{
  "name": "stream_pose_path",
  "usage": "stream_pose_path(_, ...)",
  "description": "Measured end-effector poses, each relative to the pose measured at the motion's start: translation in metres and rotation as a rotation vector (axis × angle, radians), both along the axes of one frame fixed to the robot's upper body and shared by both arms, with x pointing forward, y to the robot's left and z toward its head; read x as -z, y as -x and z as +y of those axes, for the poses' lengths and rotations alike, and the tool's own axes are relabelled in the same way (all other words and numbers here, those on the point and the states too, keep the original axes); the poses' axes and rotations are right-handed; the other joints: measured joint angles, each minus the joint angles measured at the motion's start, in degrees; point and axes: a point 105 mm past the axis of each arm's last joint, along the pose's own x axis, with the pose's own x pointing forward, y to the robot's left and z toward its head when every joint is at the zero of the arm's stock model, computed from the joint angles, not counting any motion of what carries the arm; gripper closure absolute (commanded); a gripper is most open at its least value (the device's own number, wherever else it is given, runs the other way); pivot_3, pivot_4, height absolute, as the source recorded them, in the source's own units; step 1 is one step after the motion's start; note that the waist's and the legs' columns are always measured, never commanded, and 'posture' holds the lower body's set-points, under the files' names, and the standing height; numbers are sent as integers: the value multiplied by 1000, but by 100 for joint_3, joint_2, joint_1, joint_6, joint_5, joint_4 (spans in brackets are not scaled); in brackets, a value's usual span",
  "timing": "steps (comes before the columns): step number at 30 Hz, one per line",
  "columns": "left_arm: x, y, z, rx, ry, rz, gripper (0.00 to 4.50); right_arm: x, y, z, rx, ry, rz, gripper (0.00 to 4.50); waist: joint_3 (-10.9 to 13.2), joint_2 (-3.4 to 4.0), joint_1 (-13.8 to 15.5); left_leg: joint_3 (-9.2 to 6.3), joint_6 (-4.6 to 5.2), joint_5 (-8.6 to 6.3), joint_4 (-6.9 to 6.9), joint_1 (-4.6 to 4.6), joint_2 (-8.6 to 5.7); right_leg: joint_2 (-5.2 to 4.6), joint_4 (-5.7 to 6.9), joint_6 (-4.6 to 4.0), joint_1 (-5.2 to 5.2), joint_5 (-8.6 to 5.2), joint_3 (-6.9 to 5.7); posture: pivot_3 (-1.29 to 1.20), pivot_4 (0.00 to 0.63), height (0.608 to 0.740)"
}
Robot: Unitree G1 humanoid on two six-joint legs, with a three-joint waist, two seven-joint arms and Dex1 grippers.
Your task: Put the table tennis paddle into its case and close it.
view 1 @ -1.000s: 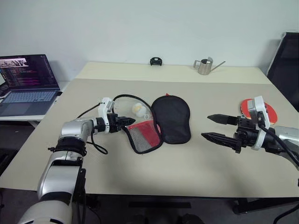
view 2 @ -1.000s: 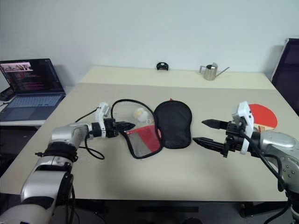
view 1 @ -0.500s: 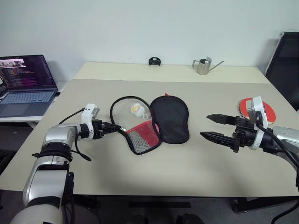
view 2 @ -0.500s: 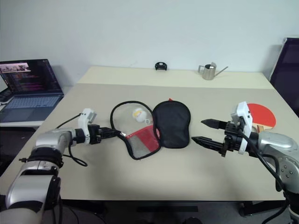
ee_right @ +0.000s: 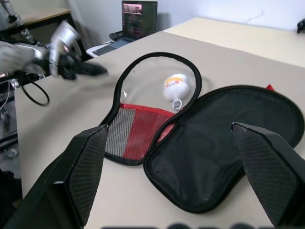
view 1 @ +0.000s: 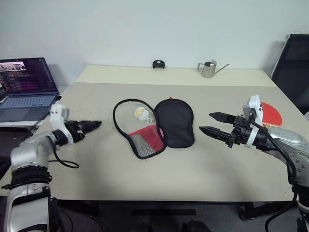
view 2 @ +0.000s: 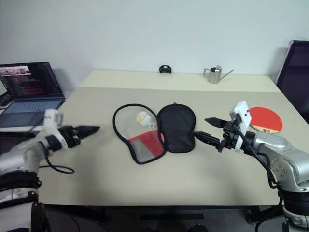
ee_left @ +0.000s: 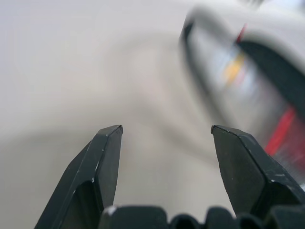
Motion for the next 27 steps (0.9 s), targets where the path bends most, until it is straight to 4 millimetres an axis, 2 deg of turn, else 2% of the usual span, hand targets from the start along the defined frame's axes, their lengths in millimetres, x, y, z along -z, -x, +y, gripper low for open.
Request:
stream_pose_path(2,-13,5,-6,34,4,-39,1276,3,-5,5,-1,-8,34,0,0,0,5,0,0,0,6,2,0,0,4,-1,3,0,0,0,150,740)
stream_pose_path(8,-31,12,-34,130,21,-80,1276,25,-36,12,93,-4,159,0,0,0,-7,-1,0,1,9,3,0,2,8,-7,3,4,-2,0,150,740)
stream_pose_path(13,-26,15,-64,231,28,-65,1276,52,-62,18,208,59,226,0,0,0,-24,2,-3,2,10,2,0,4,7,-7,0,4,0,0,150,740)
stream_pose_path(17,-24,21,-77,306,40,-51,1276,72,-76,16,276,100,255,0,0,0,-56,4,-3,2,9,0,0,6,6,-7,-2,4,2,0,150,740)
stream_pose_path(23,-29,33,-95,466,72,-54,1276,88,-91,22,318,127,282,0,0,1,-99,5,-3,2,9,3,1,9,8,-7,-2,4,4,0,150,740)
stream_pose_path(27,-37,41,-102,560,52,-70,1276,97,-94,34,292,131,314,0,1,3,-105,6,-4,2,9,3,2,11,8,-7,-3,4,5,0,150,740)
